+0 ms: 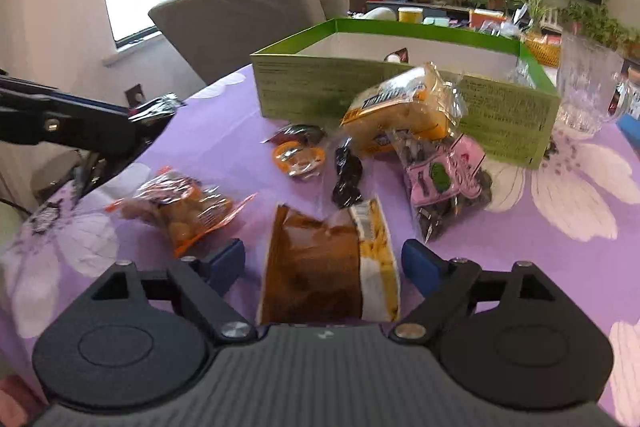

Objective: Organize snacks
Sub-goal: 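Hold the black packet with the left tool while the right tool grasps the brown snack bag, then carry both snacks over the box and open the right tool to drop the brown bag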

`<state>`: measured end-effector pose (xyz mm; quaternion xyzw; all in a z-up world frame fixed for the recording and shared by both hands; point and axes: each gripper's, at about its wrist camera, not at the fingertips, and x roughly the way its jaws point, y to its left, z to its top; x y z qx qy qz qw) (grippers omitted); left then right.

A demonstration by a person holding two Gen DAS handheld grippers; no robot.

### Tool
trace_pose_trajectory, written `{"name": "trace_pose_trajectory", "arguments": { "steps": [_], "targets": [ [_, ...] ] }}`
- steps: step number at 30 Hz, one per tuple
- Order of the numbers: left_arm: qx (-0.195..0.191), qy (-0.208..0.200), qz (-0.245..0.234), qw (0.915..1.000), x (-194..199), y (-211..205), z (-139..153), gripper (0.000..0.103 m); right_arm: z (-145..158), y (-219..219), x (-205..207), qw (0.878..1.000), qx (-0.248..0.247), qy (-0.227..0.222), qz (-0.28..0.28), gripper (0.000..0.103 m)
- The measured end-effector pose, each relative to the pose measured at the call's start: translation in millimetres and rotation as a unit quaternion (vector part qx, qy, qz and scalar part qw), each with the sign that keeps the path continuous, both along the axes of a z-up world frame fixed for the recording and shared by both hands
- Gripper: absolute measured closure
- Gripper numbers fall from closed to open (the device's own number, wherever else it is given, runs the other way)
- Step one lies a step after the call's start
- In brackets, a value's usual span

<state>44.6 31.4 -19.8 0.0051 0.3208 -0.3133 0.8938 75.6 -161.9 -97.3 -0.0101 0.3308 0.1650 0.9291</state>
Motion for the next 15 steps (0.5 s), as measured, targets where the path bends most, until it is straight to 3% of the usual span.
{"name": "trace_pose_trajectory", "arguments": {
  "steps": [8, 15],
  "targets": [
    [-0.003, -0.002, 0.000, 1.0000, -1.1, 0.3, 1.2, 0.081, 8.0, -5.8, -4.5, 1.000, 0.000, -0.008, 0.001, 0.056],
    [-0.002, -0.022, -0.012, 0.9997, 3.7, -8.6, 12.6, 0.081, 38.4, -11.2, -12.5, 0.998, 0.006, -0.062, -0.018, 0.056]
  ]
}}
